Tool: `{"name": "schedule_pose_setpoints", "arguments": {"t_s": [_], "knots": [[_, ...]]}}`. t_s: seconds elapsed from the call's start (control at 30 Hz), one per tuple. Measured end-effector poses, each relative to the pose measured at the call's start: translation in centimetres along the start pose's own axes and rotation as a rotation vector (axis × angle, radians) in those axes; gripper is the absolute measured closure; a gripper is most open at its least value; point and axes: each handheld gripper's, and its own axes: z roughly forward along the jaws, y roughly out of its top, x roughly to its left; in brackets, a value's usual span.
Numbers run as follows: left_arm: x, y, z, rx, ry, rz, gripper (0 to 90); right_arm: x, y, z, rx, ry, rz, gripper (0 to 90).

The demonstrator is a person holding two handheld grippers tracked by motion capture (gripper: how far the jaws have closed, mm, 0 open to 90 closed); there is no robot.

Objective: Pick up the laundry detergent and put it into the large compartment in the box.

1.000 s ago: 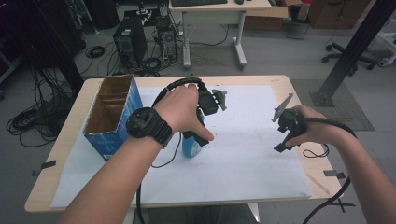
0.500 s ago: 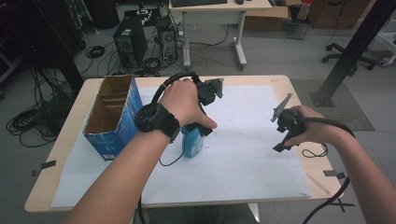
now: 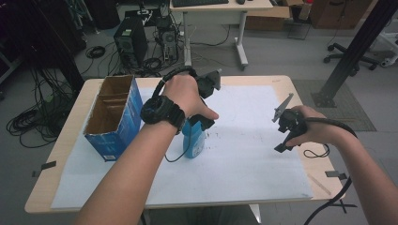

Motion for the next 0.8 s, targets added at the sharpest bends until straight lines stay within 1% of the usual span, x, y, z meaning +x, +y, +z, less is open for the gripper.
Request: {"name": "schedule_pose_setpoints", "arguments": {"t_s": [0.07, 0.1, 0.13, 0.17, 0.5, 0.53, 0.6, 0.63, 0.67, 0.73, 0.8], "knots": [[0.1, 0.2, 0.0, -0.003, -0.006, -0.014, 15.3, 0.0, 0.0, 0.0, -0.001, 0.0, 0.002, 14.3], [0.1, 0.3, 0.0, -0.003, -0.006, -0.014, 15.2, 0.0, 0.0, -0.1, -0.001, 0.0, 0.002, 14.2], [0.1, 0.3, 0.0, -0.001, -0.008, -0.024, 15.2, 0.0, 0.0, 0.0, -0.001, 0.0, 0.001, 14.2], [0.1, 0.3, 0.0, -0.001, -0.008, -0.024, 15.2, 0.0, 0.0, 0.0, -0.001, 0.0, 0.001, 14.2], [0.7, 1.0, 0.4, 0.012, -0.015, -0.076, 15.1, 0.0, -0.2, 0.0, 0.002, -0.002, 0.002, 14.2], [0.7, 1.0, 0.5, 0.016, -0.017, -0.086, 15.2, 0.0, -0.2, 0.0, 0.001, -0.002, 0.002, 14.3], [0.8, 1.1, 0.6, 0.02, -0.02, -0.092, 15.0, 0.0, -0.3, 0.0, 0.002, -0.002, 0.003, 14.2], [0.8, 1.1, 0.6, 0.026, -0.021, -0.088, 15.0, 0.0, -0.3, 0.0, 0.002, -0.002, 0.003, 14.2], [0.9, 1.2, 0.7, 0.022, -0.018, -0.102, 15.0, 0.0, -0.3, 0.0, 0.004, 0.0, 0.004, 14.2], [0.9, 1.2, 0.7, 0.022, -0.015, -0.107, 15.1, 0.1, -0.3, 0.0, 0.002, -0.001, 0.004, 14.2], [1.0, 1.4, 0.8, 0.027, -0.014, -0.126, 15.2, 0.1, -0.3, 0.1, 0.003, -0.001, 0.001, 14.2]]}}
